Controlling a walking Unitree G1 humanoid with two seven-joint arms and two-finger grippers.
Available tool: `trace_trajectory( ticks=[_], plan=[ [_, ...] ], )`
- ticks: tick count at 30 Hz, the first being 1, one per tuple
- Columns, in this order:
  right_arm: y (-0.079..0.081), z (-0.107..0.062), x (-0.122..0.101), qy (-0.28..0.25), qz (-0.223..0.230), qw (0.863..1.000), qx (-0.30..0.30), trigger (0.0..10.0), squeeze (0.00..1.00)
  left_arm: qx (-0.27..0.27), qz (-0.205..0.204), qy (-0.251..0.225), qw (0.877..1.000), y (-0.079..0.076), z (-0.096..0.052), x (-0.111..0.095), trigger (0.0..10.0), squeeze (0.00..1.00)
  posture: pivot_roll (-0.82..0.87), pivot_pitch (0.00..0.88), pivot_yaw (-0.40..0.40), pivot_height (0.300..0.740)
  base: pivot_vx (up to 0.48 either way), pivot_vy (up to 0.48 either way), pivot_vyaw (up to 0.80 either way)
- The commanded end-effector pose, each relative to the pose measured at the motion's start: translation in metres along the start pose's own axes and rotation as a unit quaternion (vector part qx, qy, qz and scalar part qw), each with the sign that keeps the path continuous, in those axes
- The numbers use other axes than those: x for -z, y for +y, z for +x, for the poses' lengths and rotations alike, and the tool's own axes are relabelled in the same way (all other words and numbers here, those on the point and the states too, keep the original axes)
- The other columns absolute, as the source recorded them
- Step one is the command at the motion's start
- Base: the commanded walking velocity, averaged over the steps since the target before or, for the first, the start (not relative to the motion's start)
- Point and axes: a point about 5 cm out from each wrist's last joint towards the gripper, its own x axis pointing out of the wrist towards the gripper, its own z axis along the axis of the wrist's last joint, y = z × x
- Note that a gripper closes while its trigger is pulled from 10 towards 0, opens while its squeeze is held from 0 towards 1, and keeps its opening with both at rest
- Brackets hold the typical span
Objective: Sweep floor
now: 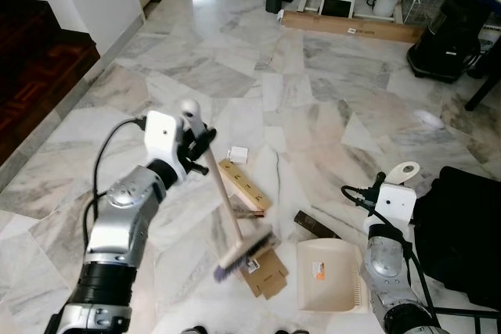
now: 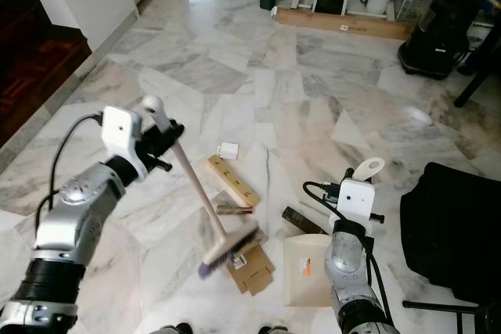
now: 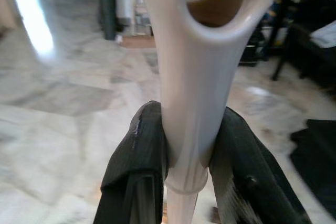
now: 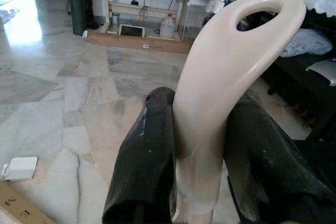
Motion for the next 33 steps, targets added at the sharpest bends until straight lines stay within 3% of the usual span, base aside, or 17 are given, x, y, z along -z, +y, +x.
trace_trajectory(
  ticks=[1,9,18,33],
  plan=[
    [0.004,-0.009,0.014,0.037,-0.010,0.999,-0.013,10.0,0.00,-0.014,0.026,-0.021,0.999,0.005,0.000,-0.010,10.0,0.00,0.14,0.196,0.012,0.740,0.000,0.000,0.00],
    [0.000,-0.009,0.014,0.031,-0.009,0.999,-0.010,10.0,0.00,-0.032,0.065,0.011,0.997,0.003,0.000,0.003,10.0,0.00,0.12,0.201,0.009,0.740,0.000,0.000,0.00],
    [0.004,-0.010,0.013,0.030,-0.006,0.999,-0.013,10.0,0.00,0.005,0.076,0.088,0.993,-0.009,-0.002,0.026,10.0,0.00,0.12,0.207,0.011,0.740,0.000,0.000,0.00],
    [0.019,-0.007,0.004,0.020,0.017,0.999,-0.042,10.0,0.00,0.029,-0.002,0.076,0.997,-0.038,0.021,0.022,10.0,0.00,0.09,0.211,0.009,0.740,0.000,0.000,0.00]
  ],
)
